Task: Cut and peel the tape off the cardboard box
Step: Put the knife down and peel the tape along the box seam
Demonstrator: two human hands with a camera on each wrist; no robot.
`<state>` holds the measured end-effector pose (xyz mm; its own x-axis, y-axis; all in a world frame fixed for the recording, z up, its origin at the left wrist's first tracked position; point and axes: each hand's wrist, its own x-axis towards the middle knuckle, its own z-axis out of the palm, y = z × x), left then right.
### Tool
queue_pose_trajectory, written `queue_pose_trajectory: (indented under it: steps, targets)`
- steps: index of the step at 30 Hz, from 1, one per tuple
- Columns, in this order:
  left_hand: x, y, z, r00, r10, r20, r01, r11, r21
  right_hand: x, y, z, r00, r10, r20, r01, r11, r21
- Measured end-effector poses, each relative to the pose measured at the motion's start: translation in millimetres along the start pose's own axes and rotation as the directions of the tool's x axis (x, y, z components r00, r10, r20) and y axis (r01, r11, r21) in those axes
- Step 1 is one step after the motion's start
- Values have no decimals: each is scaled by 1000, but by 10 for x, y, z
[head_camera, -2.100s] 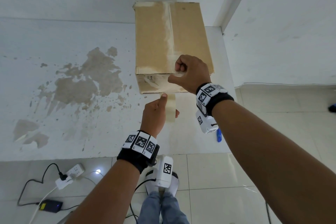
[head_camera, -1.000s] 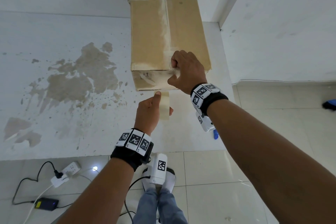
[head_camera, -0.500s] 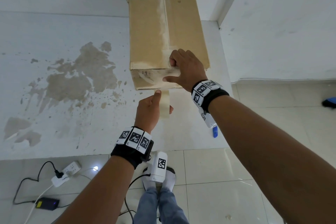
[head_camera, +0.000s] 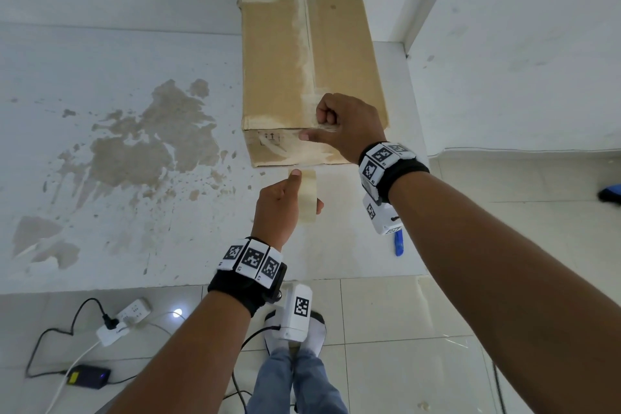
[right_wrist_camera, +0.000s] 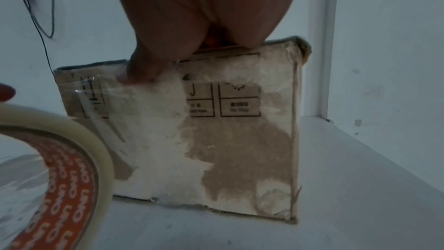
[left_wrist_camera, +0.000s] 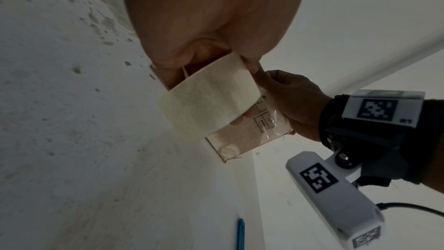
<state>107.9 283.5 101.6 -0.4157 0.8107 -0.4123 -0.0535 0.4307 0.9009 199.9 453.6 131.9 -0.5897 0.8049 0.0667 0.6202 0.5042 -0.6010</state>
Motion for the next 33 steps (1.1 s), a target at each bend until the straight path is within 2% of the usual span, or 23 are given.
queue_pose_trajectory:
  steps: [6, 8, 12, 14, 19, 23, 28, 33]
  targets:
    - [-36, 15, -19, 1000, 5, 4, -5, 1000, 20, 8, 54, -149, 993, 14, 115, -23, 996, 81]
    - [-43, 20, -29, 1000, 3, 2, -3, 1000, 11, 14, 35, -134, 996, 11, 91, -18, 997, 77]
    - [-42, 3, -47, 1000, 18, -7, -17, 1000, 21, 38, -55, 10, 998, 59, -35, -61, 996, -63]
    - [-38, -17, -63, 1000, 19, -3, -19, 1000, 5, 64, -59, 34, 998, 54, -35, -57, 993, -99]
    - [-25, -37, -69, 1000, -9, 13, 9, 999, -47, 161, -113, -14, 995, 20, 101, 8, 963, -271]
    - [-31, -15, -50, 1000, -14, 24, 15, 999, -40, 193, -170, -13, 980, 22, 199, 67, 901, -428]
    - [-14, -24, -59, 999, 2, 32, -1, 1000, -21, 222, -209, -21, 967, 38, 252, 80, 893, -443]
    - [-17, -22, -82, 999, 22, 41, -21, 1000, -5, 292, -158, -176, 925, 62, 374, 80, 932, -354]
